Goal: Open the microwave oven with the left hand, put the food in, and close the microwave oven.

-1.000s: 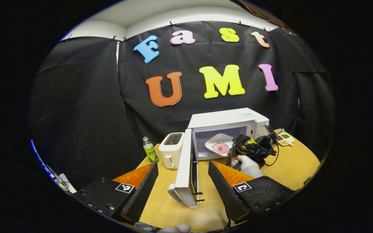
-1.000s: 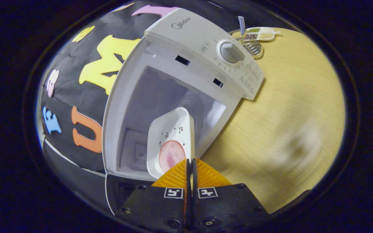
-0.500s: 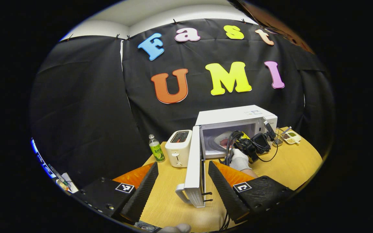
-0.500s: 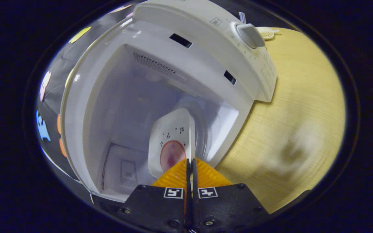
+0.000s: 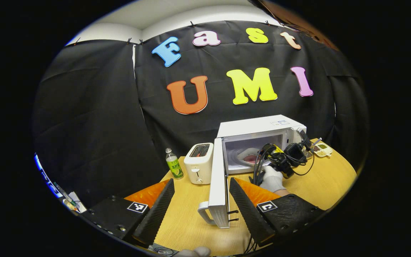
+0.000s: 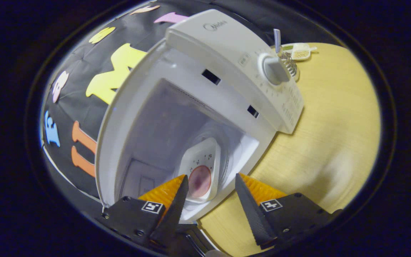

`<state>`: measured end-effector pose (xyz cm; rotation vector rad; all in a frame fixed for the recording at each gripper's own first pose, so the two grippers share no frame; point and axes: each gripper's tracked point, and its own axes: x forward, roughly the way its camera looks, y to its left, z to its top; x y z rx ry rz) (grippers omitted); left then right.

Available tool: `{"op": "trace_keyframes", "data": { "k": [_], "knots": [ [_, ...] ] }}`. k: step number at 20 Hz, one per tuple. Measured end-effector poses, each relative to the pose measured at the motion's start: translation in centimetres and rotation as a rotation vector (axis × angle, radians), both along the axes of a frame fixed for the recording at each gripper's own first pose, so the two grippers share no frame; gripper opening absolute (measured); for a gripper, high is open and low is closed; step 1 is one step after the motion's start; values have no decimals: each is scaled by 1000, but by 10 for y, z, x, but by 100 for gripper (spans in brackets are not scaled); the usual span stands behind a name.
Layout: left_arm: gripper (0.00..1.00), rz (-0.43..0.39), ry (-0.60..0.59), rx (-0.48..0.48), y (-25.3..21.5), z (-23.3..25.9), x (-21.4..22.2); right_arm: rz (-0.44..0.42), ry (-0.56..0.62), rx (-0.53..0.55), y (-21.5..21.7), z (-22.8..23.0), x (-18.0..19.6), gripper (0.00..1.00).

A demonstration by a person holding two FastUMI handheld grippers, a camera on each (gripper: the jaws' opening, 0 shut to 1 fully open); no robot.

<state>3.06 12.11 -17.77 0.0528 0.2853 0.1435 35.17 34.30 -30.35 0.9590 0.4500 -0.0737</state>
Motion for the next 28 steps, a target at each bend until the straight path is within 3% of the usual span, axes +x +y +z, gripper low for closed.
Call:
{"op": "trace_keyframes", "data": {
  "k": [4,5,6,7,8,9,10,17,19,20,21,22,23,24,25,28],
  "knots": [
    [95,-6,-43,13,14,14,1,140,-89,-227,-21,46,-50,99],
    [95,-7,-54,18,18,19,3,186,-112,-286,-26,59,-63,99],
    [95,-10,-63,21,21,22,3,232,-130,-347,-31,72,-78,89],
    [95,-12,-75,26,25,26,5,273,-150,-393,-36,83,-94,100],
    [95,-16,-83,24,27,28,7,313,-163,-444,-45,93,-111,100],
    [95,-19,-88,20,28,28,8,340,-175,-488,-53,99,-126,90],
    [95,-21,-93,14,30,27,10,355,-187,-539,-65,107,-139,100],
    [95,-23,-130,2,50,14,23,323,-236,-813,-162,166,-204,100],
    [95,-17,-138,0,60,5,25,285,-242,-848,-186,183,-214,100],
    [88,-3,-133,2,66,-1,27,269,-245,-861,-197,191,-220,100],
    [95,17,-126,2,74,-8,27,259,-243,-870,-204,196,-225,91],
    [88,37,-114,-3,81,-15,27,258,-247,-876,-208,200,-229,100],
    [95,48,-107,-13,81,-19,27,252,-241,-875,-212,203,-233,100],
    [94,55,-108,-18,82,-21,29,253,-235,-870,-214,202,-236,100],
    [89,30,-104,-27,76,-24,30,250,-230,-868,-216,202,-240,100],
    [26,10,-92,5,72,-39,38,249,-219,-865,-219,204,-249,100]
  ]
}}
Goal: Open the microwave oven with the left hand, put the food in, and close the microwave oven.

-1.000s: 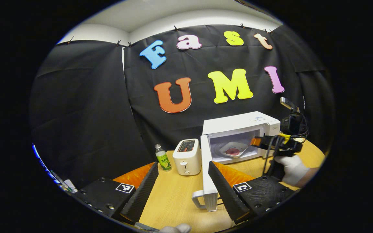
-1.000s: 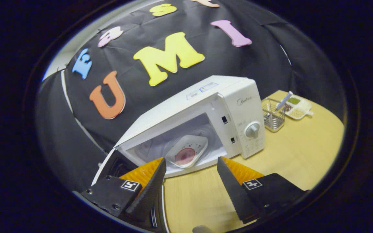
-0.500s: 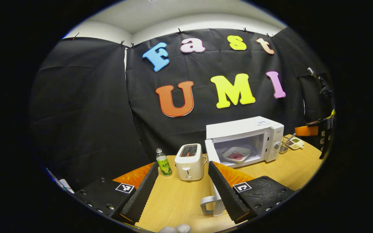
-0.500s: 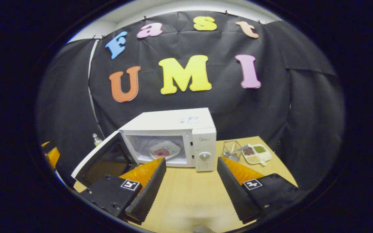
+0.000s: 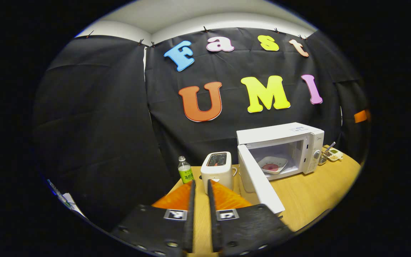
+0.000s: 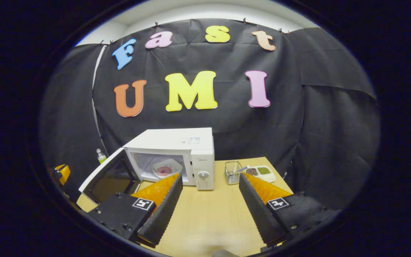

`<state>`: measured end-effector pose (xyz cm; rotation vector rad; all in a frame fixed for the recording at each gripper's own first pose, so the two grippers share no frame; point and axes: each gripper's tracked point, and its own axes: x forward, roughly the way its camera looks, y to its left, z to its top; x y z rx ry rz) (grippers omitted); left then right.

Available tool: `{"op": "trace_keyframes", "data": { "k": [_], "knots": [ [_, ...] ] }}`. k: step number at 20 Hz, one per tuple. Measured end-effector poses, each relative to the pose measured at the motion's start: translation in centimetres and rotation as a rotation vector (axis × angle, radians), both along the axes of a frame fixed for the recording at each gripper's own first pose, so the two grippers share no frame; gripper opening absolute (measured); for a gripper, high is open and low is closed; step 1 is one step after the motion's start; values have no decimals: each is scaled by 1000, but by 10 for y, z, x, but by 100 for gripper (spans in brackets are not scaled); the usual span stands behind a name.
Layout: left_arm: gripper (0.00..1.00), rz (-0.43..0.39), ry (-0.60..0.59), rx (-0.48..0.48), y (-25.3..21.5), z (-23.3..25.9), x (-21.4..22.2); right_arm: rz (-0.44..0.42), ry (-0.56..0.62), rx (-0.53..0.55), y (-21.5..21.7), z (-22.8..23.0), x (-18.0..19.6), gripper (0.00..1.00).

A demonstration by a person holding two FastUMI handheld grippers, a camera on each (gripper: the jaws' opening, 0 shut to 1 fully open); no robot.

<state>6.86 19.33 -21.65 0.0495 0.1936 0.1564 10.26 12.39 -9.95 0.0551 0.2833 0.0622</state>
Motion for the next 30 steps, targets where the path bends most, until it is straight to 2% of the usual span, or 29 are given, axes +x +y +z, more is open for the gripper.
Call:
{"op": "trace_keyframes", "data": {
  "k": [1,2,10,14,18,23,24,25,26,27,28,30],
  "knots": [
    [4,-8,3,1,-1,-6,4,-3,1,0,-1,1,-1,100],
    [0,-20,-3,-5,-5,-11,5,-6,0,0,-3,3,-3,100],
    [0,-59,116,-83,-26,-81,2,-52,14,-16,-32,9,-19,100],
    [0,-69,113,-76,-40,-83,-4,-44,35,-7,-35,9,-18,100],
    [0,-116,93,-38,-65,-81,-3,-34,21,2,-38,18,-19,100],
    [0,-241,67,-42,-122,-78,3,-58,24,26,-49,22,-25,100],
    [0,-266,68,-42,-134,-79,5,-66,26,26,-52,22,-27,92],
    [0,-291,66,-45,-145,-78,7,-73,30,24,-54,21,-29,92],
    [0,-319,63,-51,-159,-77,10,-82,34,22,-58,20,-31,100],
    [0,-345,63,-56,-171,-77,14,-92,37,23,-61,20,-35,92],
    [0,-372,60,-58,-183,-77,18,-102,40,26,-65,20,-37,100],
    [0,-424,49,-60,-208,-75,25,-123,45,33,-73,19,-42,100]
  ]
}}
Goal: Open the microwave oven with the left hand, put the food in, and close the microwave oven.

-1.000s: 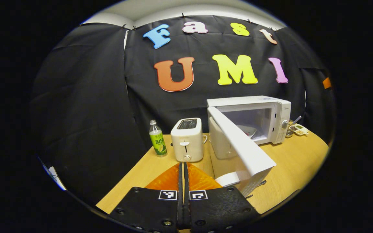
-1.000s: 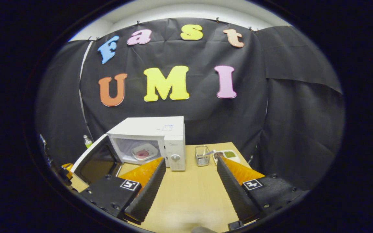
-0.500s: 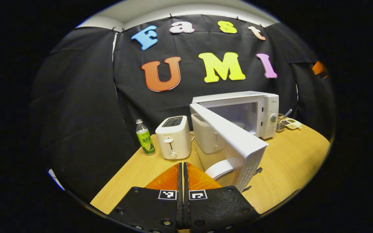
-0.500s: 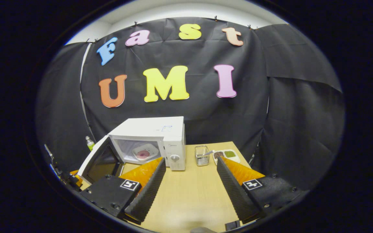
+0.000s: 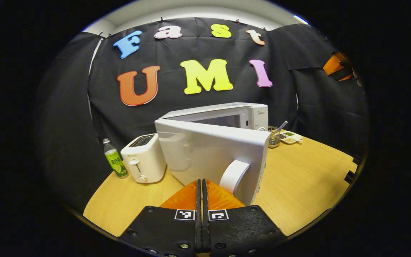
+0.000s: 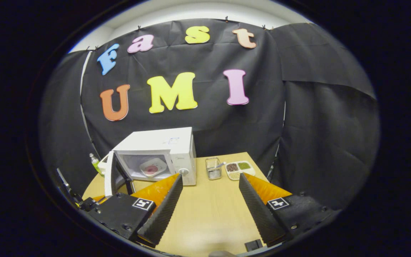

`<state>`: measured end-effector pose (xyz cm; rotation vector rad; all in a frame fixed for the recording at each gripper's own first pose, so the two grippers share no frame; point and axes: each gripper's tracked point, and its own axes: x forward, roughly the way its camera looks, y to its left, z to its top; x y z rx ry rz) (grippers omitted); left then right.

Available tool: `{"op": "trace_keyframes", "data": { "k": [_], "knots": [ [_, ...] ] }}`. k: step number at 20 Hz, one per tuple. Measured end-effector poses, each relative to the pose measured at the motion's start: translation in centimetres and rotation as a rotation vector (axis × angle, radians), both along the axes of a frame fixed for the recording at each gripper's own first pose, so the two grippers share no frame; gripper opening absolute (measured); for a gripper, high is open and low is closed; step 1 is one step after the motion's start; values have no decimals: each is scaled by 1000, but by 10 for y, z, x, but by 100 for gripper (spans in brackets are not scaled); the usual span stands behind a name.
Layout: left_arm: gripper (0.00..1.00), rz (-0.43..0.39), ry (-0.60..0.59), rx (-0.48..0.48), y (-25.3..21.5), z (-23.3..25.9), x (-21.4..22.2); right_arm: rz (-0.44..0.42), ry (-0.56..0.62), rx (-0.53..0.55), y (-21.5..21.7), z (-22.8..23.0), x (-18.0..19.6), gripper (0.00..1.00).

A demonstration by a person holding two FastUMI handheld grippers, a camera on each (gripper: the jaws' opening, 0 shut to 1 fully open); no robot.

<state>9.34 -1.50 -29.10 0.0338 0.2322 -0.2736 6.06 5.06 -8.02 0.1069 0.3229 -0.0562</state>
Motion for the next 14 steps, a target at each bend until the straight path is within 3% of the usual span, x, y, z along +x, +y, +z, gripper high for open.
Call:
{"op": "trace_keyframes", "data": {
  "k": [5,6,9,10,13,14],
  "knots": [
    [0,-77,-17,-10,-48,7,27,-42,5,-6,-24,2,-4,100],
    [0,-87,-18,-16,-57,9,35,-50,5,-7,-28,3,-4,92],
    [0,-122,-33,-20,-81,15,53,-67,11,-5,-37,4,-4,92],
    [0,-134,-41,-15,-89,16,59,-72,12,-8,-41,5,-4,100],
    [0,-154,-40,-12,-110,16,81,-96,11,-19,-55,7,-2,100],
    [0,-160,-44,-13,-116,17,88,-107,13,-20,-61,8,-2,92]
  ]
}}
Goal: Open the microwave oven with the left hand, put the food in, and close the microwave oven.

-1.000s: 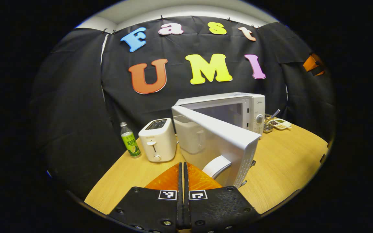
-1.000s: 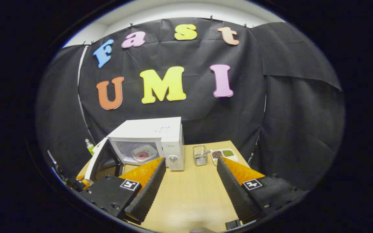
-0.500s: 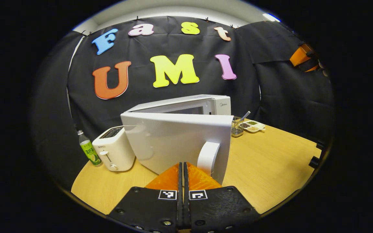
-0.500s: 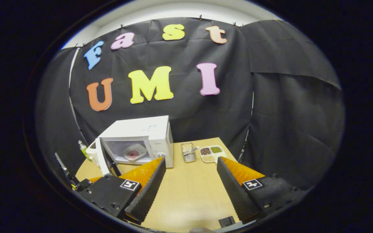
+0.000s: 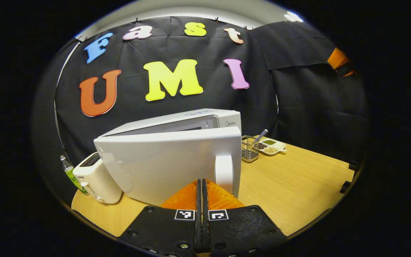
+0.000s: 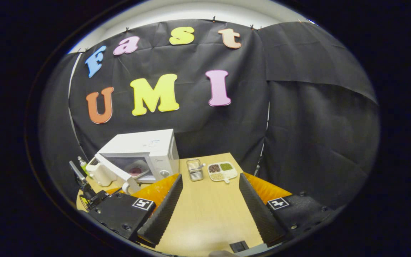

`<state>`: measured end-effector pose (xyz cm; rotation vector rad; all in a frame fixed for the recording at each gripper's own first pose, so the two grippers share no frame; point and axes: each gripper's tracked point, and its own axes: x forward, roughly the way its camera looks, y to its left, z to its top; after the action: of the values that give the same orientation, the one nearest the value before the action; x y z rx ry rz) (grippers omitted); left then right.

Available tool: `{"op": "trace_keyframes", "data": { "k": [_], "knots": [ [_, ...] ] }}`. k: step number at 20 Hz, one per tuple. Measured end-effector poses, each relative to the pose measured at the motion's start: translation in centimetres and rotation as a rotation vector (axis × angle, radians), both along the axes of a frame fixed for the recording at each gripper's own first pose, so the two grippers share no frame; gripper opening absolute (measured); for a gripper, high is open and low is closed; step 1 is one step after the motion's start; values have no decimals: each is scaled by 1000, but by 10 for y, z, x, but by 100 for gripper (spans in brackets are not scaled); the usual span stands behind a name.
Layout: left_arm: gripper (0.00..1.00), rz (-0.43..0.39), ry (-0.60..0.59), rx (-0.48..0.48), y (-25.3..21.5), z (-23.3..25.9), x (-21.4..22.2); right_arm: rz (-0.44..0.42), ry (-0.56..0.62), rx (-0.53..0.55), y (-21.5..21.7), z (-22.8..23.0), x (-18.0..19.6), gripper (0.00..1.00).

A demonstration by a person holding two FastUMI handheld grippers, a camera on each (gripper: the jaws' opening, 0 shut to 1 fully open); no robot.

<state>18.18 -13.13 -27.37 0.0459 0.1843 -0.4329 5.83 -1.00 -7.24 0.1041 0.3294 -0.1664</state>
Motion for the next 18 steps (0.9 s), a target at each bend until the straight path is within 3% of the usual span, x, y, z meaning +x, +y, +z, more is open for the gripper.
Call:
{"op": "trace_keyframes", "data": {
  "k": [1,17,18],
  "knots": [
    [0,-4,-1,1,-5,1,7,-13,3,0,-7,0,1,100],
    [0,38,2,5,-49,-3,111,-60,23,0,-30,6,15,100],
    [0,45,9,1,-50,-4,115,-63,24,5,-30,7,16,92]
  ]
}}
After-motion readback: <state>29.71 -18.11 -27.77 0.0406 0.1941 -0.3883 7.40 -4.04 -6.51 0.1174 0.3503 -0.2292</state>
